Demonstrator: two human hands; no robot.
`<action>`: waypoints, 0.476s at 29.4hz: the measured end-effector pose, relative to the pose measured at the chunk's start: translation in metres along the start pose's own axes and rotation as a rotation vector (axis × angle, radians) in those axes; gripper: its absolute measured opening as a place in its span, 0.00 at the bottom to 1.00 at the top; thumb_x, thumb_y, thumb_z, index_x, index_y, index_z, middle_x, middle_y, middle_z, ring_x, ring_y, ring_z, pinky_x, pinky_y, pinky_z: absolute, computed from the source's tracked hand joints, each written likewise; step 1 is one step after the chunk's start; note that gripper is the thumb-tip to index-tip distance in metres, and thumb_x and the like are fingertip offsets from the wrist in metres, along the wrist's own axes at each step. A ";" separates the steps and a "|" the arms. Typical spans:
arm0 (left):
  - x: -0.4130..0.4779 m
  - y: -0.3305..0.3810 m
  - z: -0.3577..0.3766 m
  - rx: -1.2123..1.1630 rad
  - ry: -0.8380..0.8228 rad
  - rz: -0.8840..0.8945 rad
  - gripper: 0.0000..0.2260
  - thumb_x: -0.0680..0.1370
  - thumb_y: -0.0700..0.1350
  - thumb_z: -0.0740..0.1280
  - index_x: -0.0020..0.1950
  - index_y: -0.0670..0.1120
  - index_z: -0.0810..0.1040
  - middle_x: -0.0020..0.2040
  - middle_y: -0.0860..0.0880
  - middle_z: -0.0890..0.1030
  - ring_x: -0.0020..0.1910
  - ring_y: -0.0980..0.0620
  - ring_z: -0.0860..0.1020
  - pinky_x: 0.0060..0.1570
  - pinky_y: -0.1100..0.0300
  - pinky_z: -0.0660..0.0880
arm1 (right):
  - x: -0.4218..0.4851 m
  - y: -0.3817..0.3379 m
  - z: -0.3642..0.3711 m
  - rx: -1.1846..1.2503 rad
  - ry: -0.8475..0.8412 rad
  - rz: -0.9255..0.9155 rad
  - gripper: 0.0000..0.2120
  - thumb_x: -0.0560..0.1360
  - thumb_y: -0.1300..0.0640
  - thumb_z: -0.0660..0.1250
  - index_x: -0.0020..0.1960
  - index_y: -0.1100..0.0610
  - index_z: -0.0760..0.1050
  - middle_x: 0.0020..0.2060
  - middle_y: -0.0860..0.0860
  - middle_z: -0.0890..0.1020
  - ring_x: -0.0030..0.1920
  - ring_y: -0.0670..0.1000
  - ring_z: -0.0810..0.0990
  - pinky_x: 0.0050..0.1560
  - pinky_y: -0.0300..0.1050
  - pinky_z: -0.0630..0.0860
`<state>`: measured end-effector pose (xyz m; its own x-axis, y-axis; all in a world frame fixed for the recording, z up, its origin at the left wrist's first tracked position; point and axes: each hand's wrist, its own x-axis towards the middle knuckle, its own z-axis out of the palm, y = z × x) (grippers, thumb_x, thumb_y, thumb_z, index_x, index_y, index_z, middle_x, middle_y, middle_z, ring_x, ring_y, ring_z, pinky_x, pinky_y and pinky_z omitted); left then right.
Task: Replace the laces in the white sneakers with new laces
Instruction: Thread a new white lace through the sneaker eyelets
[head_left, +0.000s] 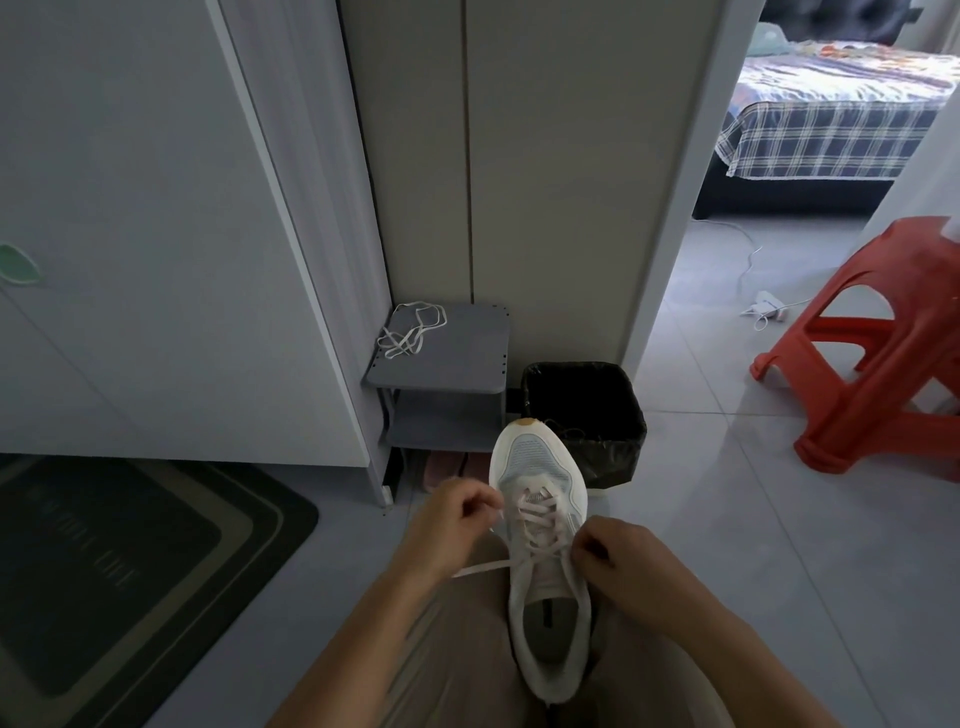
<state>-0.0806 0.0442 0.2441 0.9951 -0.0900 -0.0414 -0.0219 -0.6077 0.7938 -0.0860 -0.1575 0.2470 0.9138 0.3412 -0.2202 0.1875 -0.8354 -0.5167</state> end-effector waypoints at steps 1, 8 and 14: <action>-0.002 -0.006 -0.004 -0.020 0.052 -0.004 0.04 0.77 0.42 0.65 0.47 0.52 0.77 0.48 0.53 0.76 0.44 0.62 0.74 0.43 0.75 0.69 | 0.001 0.000 0.001 -0.008 -0.008 0.002 0.06 0.78 0.52 0.58 0.50 0.51 0.73 0.47 0.46 0.78 0.47 0.46 0.76 0.51 0.38 0.74; -0.010 -0.001 0.015 0.222 -0.004 0.347 0.05 0.73 0.49 0.69 0.45 0.49 0.81 0.43 0.58 0.74 0.43 0.64 0.71 0.44 0.73 0.65 | 0.006 -0.001 -0.002 -0.031 -0.055 0.024 0.10 0.79 0.52 0.57 0.53 0.55 0.73 0.49 0.49 0.80 0.48 0.48 0.77 0.53 0.43 0.75; -0.001 0.018 0.029 0.653 0.094 0.712 0.07 0.61 0.50 0.75 0.30 0.52 0.78 0.32 0.56 0.76 0.33 0.56 0.76 0.33 0.68 0.70 | 0.008 0.000 -0.004 -0.014 -0.108 0.083 0.13 0.79 0.50 0.56 0.55 0.56 0.74 0.51 0.51 0.80 0.50 0.49 0.78 0.57 0.45 0.75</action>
<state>-0.0851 0.0104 0.2412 0.7311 -0.5599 0.3898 -0.6431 -0.7564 0.1198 -0.0770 -0.1562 0.2484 0.8826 0.3144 -0.3496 0.1186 -0.8684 -0.4815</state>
